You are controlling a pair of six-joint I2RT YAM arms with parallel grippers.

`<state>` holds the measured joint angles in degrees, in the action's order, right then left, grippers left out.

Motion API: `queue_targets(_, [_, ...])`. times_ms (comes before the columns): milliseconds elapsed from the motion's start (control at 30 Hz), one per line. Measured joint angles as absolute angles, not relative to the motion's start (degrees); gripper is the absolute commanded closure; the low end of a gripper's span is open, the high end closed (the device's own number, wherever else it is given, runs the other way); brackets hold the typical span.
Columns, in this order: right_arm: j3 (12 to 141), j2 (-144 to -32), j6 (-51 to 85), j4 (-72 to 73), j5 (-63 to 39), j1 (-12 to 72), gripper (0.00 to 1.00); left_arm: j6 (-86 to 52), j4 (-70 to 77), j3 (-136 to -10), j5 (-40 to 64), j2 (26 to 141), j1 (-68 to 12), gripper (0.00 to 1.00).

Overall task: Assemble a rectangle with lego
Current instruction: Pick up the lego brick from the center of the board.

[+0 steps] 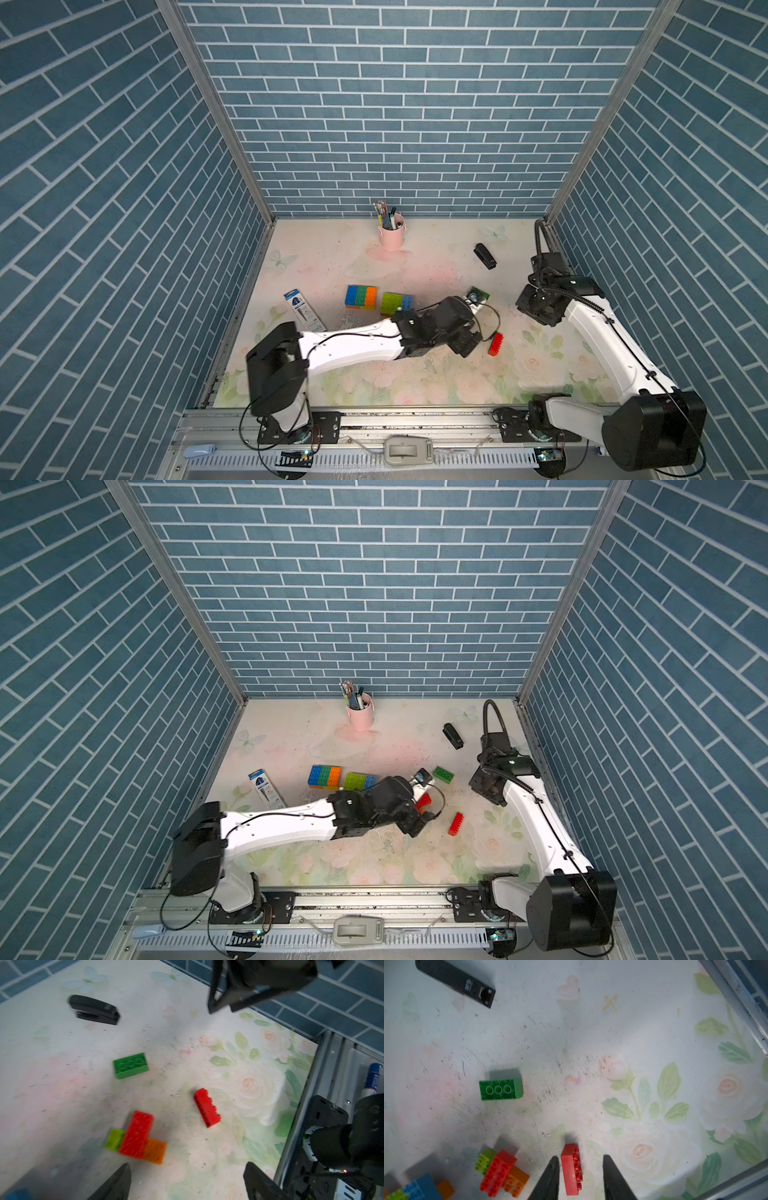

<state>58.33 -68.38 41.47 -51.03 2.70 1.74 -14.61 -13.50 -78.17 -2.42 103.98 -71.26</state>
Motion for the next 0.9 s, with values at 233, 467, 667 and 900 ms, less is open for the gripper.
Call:
queue_targets(233, [57.1,-68.42,40.05,-44.77,-4.36,-6.55,0.65,-16.69,-26.92,-99.98,-0.6,124.22,-73.52,0.2])
queue_targets(467, [53.1,-68.42,39.94,-41.43,-9.3,-7.97,0.65,-17.93,-36.25,-111.02,-3.38,133.16,-73.41,0.27])
queue_targets(667, [51.24,-68.42,39.05,-40.34,-11.22,-8.19,0.65,-18.85,-38.7,-114.89,-4.49,136.55,-73.28,0.47])
queue_targets(900, [50.24,-68.38,38.04,-39.57,-12.88,-8.21,0.65,-19.38,-34.83,-112.12,-3.7,136.25,-72.14,0.75])
